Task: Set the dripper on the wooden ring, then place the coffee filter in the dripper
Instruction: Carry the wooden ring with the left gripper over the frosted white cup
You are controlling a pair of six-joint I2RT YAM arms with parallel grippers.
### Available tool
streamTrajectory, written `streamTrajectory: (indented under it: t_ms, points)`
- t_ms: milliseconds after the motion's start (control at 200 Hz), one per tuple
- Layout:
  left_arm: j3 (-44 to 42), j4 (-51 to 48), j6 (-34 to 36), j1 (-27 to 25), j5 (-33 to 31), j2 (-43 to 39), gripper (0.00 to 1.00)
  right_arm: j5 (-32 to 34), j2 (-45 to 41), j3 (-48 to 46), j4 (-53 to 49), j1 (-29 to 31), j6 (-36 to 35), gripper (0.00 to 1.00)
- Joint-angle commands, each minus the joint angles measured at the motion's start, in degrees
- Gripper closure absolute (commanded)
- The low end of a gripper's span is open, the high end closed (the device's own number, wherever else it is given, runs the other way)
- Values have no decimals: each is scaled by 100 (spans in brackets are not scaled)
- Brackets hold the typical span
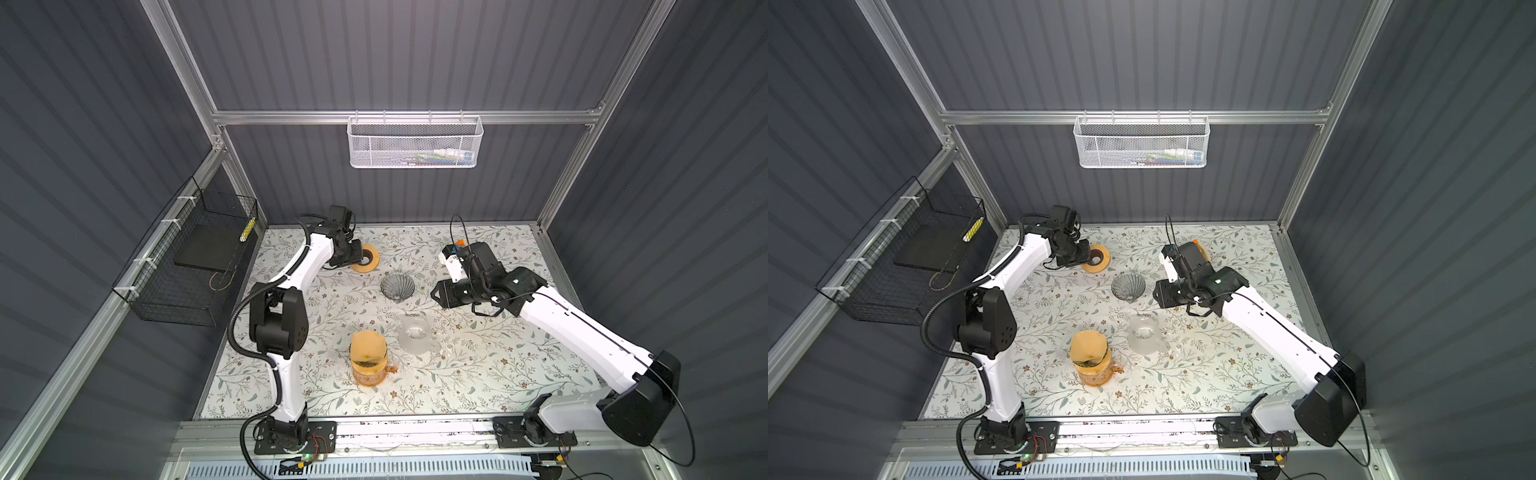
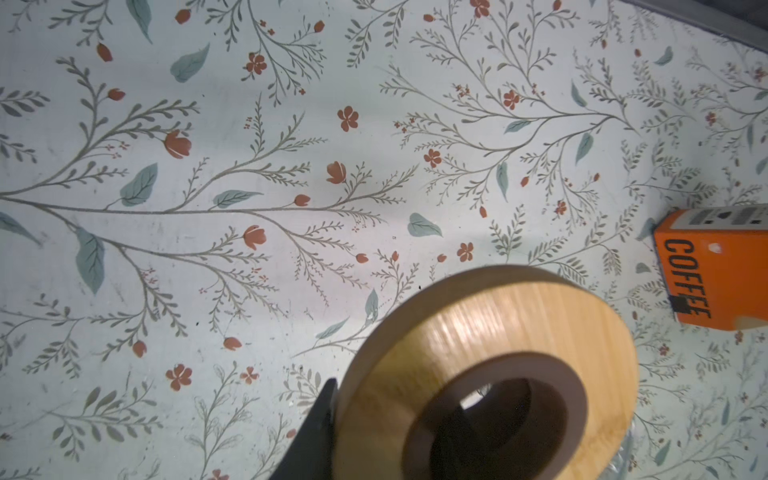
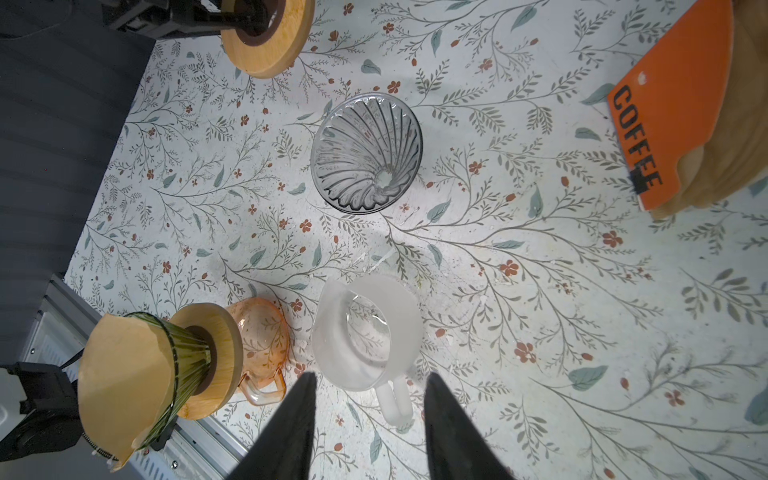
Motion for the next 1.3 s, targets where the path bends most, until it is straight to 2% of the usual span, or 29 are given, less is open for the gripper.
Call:
streamTrajectory:
  t_ms: [0, 140, 435, 675, 936, 1296]
  points:
    - [-193, -138, -65, -90, 287, -493, 90, 15, -222, -125, 20, -23, 90, 56]
    - [-192, -392, 79, -320, 384, -998, 90, 102, -450, -245, -24, -28, 200, 56]
    - [20, -1079, 240, -1209, 177, -1642, 89, 137, -805, -313, -109, -25, 343, 56]
    - [161, -1368, 78, -2081, -152, -1658, 89, 430, -1094, -277, -453, -30, 229, 55]
    - [-165, -1373, -232, -2792, -414, -1660, 89, 531, -1626, -444, -626, -106, 341, 54]
    - [-500, -1328, -467, -3330, -778, -1423, 89, 400, -1760, -703, -511, -187, 434, 53]
